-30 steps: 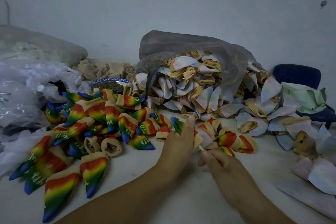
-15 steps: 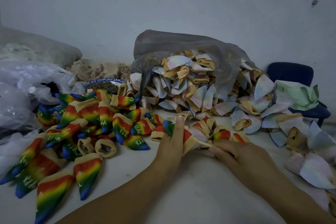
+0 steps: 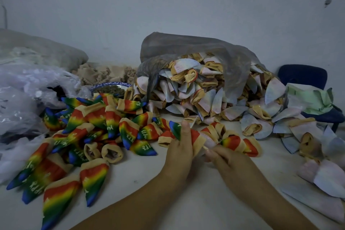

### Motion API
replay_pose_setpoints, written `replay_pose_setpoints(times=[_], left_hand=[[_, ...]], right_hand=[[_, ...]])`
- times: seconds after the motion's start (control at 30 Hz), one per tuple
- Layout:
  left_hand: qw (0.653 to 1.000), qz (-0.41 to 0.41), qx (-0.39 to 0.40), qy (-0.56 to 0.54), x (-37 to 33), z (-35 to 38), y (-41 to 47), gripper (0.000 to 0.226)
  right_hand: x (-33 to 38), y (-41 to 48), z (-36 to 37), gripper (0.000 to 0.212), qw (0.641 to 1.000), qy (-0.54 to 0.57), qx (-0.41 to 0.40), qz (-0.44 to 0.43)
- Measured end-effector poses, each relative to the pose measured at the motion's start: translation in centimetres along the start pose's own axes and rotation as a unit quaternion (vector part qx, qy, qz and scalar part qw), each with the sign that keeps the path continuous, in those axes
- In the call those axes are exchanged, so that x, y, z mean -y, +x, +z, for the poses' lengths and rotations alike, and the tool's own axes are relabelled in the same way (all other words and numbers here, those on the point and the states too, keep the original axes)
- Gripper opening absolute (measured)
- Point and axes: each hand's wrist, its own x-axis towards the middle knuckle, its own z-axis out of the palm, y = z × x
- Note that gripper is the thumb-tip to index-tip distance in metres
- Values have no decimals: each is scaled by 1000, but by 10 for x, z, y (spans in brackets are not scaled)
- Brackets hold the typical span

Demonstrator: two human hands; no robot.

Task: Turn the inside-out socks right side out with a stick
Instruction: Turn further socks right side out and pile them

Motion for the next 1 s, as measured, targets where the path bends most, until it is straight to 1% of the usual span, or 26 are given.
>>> replay_pose_setpoints(times=[0.03, 0.1, 0.17, 0.23, 0.27, 0.33, 0.37, 0.43, 0.5, 0.53, 0.6, 0.67, 0.77, 0.87, 0.93, 1.0], left_hand=[[1000, 2, -11, -21, 0, -2, 2, 99], [998, 4, -32, -52, 0, -7, 6, 109], [999, -5, -30, -45, -1, -10, 7, 116], [1000, -3, -11, -20, 0, -8, 6, 117], [1000, 5, -2, -3, 0, -7, 5, 113], [999, 26, 6, 28, 1, -5, 3, 92], [999, 37, 16, 37, 0, -4, 2, 83], [997, 58, 38, 28, 0, -2, -1, 73], [996, 79, 47, 12, 2, -2, 0, 72], [996, 81, 48, 5, 2, -2, 1, 74], [995, 86, 58, -8, 5, -4, 3, 76], [990, 102, 93, 2, 9, -5, 1, 79], [982, 109, 152, 5, 7, -6, -3, 70], [986, 73, 149, -20, 1, -9, -2, 67], [983, 82, 167, -4, 0, -10, -3, 58], [978, 100, 182, 23, 1, -11, -6, 53]], right_hand=[[-4, 0, -5, 50, 999, -38, -7, -14], [-13, -1, -13, 60, 993, -113, -33, -33], [-21, -2, -18, 61, 985, -157, -59, -33], [-23, -2, -20, 58, 977, -196, -81, -24], [-23, -1, -21, 57, 973, -209, -93, -19], [-23, 1, -19, 52, 971, -214, -106, 0], [-22, 2, -17, 47, 975, -194, -107, 16], [-21, 3, -10, 36, 988, -109, -99, 51], [-15, 1, 0, 32, 992, -42, -97, 69], [-14, 0, 2, 32, 993, -40, -96, 63], [-17, -1, -3, 30, 994, -74, -75, 30], [-22, 0, -19, 31, 993, -108, -39, -3], [-32, 0, -44, 45, 993, -114, -5, -30], [-41, 0, -54, 49, 993, -113, 13, -16], [-42, 1, -54, 49, 992, -127, 21, 0], [-40, 2, -50, 48, 990, -142, 13, 8]])
